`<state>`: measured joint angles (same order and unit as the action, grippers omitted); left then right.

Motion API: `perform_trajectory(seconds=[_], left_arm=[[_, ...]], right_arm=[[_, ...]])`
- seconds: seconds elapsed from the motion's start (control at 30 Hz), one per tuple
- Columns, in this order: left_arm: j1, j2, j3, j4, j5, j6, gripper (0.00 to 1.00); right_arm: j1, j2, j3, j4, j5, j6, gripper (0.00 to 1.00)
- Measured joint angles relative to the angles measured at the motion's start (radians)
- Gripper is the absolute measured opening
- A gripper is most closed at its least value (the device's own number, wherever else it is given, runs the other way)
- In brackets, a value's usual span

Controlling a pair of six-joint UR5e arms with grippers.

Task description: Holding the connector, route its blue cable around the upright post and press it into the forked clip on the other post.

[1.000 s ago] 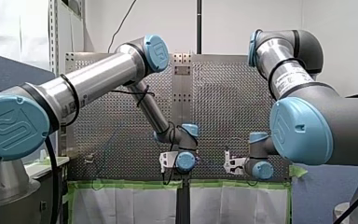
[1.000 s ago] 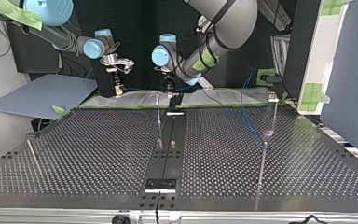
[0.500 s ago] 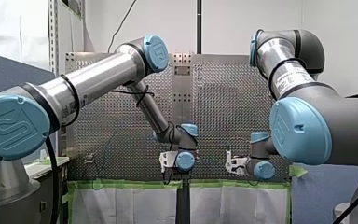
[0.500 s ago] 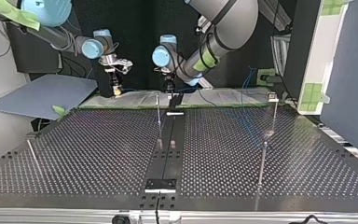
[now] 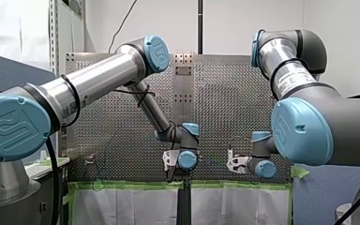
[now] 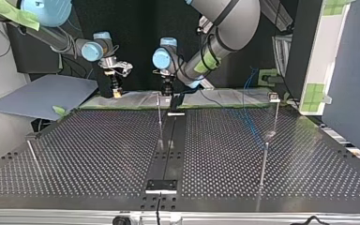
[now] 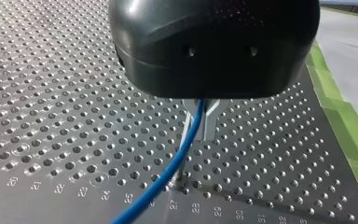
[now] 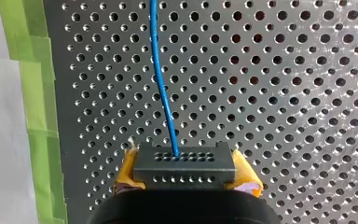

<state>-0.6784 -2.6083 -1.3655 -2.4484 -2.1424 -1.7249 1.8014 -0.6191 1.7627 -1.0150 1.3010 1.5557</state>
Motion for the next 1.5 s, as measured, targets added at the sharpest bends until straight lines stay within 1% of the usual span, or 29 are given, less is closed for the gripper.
perform_trajectory(seconds=[0.1, 0.33, 0.83, 1.2, 1.47, 1.5], left_arm=[[0.000, 0.000, 0.005, 0.000, 0.005, 0.003, 0.00], [0.000, 0.000, 0.025, -0.007, 0.027, 0.007, 0.00], [0.013, 0.000, 0.045, -0.045, 0.038, 0.010, 0.00], [0.021, 0.000, 0.046, -0.049, 0.040, 0.011, 0.00], [0.023, 0.000, 0.046, -0.049, 0.042, 0.011, 0.00], [0.023, 0.000, 0.046, -0.050, 0.042, 0.011, 0.02]], right_arm=[[0.000, 0.000, -0.002, 0.002, 0.000, 0.000, 0.00], [-0.001, 0.000, -0.019, 0.005, 0.003, 0.009, 0.00], [-0.001, 0.000, -0.069, 0.044, 0.006, 0.011, 0.00], [-0.001, 0.000, -0.082, 0.059, 0.013, 0.011, 0.00], [-0.001, 0.000, -0.084, 0.061, 0.014, 0.011, 0.00], [0.000, 0.000, -0.084, 0.061, 0.014, 0.011, 0.00]])
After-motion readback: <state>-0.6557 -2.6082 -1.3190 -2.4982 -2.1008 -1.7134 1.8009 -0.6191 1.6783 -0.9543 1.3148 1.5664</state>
